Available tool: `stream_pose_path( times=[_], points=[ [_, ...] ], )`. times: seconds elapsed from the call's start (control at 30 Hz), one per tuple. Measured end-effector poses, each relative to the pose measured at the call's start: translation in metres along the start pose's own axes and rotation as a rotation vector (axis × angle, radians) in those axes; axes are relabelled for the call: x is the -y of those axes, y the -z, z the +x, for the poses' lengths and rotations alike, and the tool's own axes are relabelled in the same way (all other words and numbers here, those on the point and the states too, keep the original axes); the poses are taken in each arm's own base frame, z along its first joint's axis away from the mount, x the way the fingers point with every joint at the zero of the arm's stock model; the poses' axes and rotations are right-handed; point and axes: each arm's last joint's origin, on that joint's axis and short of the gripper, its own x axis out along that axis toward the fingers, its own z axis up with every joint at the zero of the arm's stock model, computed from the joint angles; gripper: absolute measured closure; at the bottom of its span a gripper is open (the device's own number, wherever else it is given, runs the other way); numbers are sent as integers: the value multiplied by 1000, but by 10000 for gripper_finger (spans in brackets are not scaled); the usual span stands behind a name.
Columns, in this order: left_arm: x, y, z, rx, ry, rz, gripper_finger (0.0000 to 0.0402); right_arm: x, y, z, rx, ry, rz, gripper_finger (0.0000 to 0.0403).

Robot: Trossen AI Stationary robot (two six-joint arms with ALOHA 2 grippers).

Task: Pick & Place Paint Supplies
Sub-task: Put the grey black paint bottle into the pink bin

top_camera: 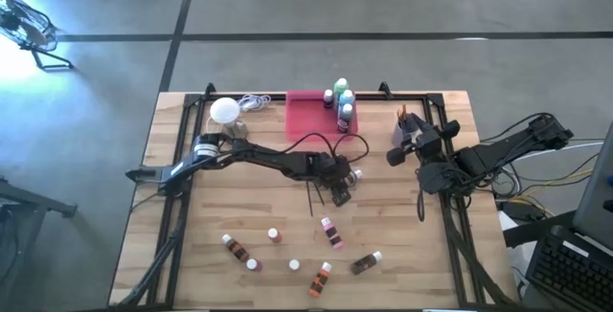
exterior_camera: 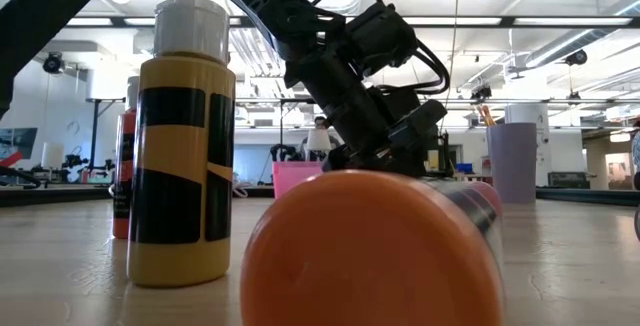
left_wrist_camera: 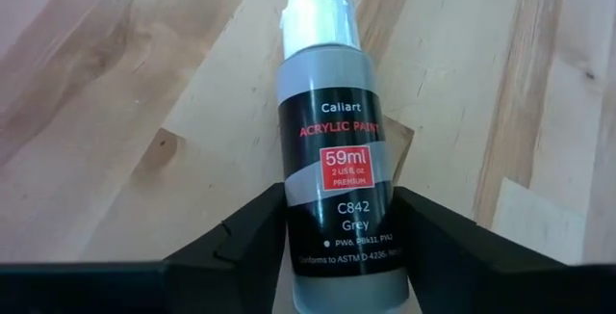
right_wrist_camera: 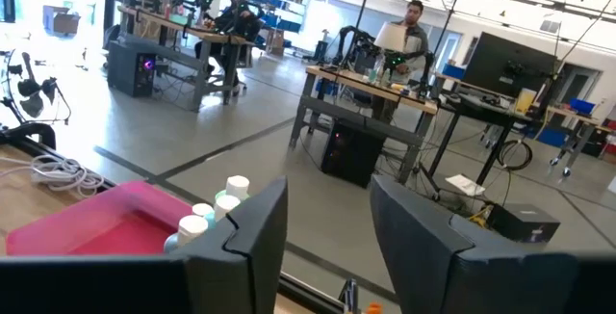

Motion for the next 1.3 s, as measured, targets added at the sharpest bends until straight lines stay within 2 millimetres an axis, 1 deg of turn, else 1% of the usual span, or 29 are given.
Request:
stream_pose_path(
  times=[0.47, 0.6, 0.8, 1.0, 1.13, 1.3],
  points=[
    [0, 0, 0, -1, -1, -2, 233, 0, 0, 0, 0, 1, 0, 239],
    [0, 0, 0, 0, 0, -1, 233, 0, 0, 0, 0, 0, 0, 248],
    [1, -3, -2, 2, 2, 56, 234, 0, 0, 0, 0, 0, -1, 270],
    [3, -9, -11, 30, 12, 104, 234, 0, 0, 0, -1, -3, -1, 285],
    [0, -11, -16, 37, 9, 146, 234, -1, 0, 0, -15, -38, 0, 291],
    [1, -23, -35, 82, 13, 208, 234, -2, 1, 0, -27, -66, 6, 287]
  ],
)
